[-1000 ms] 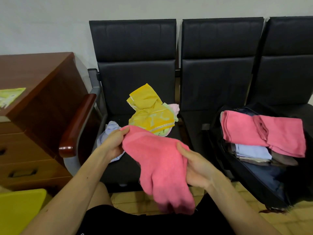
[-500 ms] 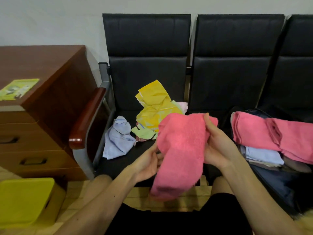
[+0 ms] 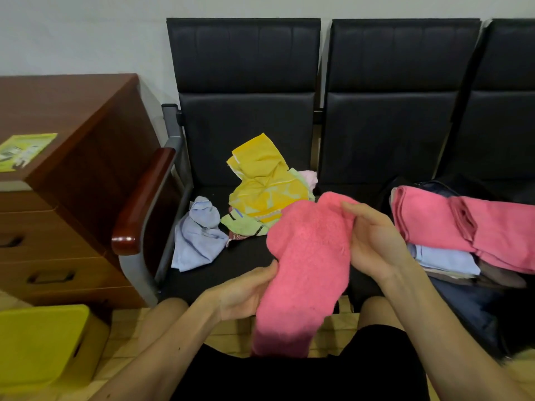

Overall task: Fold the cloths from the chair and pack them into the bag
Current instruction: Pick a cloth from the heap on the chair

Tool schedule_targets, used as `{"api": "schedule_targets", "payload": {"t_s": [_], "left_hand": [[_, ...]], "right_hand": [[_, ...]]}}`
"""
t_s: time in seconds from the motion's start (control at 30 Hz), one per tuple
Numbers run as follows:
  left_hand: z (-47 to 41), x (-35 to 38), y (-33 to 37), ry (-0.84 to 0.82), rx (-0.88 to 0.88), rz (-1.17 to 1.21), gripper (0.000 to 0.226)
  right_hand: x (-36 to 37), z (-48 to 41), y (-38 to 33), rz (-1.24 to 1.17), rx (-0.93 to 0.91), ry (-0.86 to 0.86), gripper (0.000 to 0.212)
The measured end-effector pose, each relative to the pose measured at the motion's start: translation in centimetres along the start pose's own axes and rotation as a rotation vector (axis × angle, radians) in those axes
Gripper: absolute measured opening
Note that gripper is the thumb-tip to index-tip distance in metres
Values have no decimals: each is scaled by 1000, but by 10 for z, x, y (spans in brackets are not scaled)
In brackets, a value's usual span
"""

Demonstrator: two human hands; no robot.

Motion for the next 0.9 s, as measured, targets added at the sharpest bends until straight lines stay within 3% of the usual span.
{"api": "schedule_targets", "payload": {"t_s": [0.1, 0.17, 0.2, 0.27, 0.4, 0.5, 0.57, 0.67, 0.8, 0.9], "left_hand": [[7, 9, 15, -7, 55, 16, 6], [9, 13, 24, -49, 104, 24, 12], [10, 15, 30, -62, 138, 40, 27], [11, 16, 43, -46, 206, 75, 52], [21, 16, 82, 170, 325, 81, 28], [24, 7, 104, 301, 370, 23, 36], [28, 4, 110, 350, 376, -27, 43], [31, 3, 113, 363, 409, -32, 35], [33, 1, 109, 381, 440, -59, 33], [36, -2, 103, 419, 412, -113, 40]], "right_hand": [[-6, 0, 3, -16, 3, 39, 46], [-7, 2, 3, -7, -4, 56, 25], [-10, 2, 1, -11, -23, 79, 20], [-20, 3, 3, -86, -28, 141, 36], [-55, 15, 56, -173, 172, 232, 84], [-60, 29, 84, -219, 277, 140, 106], [-55, 29, 78, -189, 221, 51, 94], [-39, 26, 67, -15, 176, 10, 61], [-41, 23, 76, 231, 239, 110, 69], [-44, 23, 73, 370, 220, 188, 57]]}}
Point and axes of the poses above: each hand's wrist, its own z-axis away from the middle knuckle, its own x-axis out of the palm, y = z × x, the point moved 7 cm from there along -z, towards the middle knuckle, and after that the axes turned 11 degrees about -z, right-handed, at the moved point
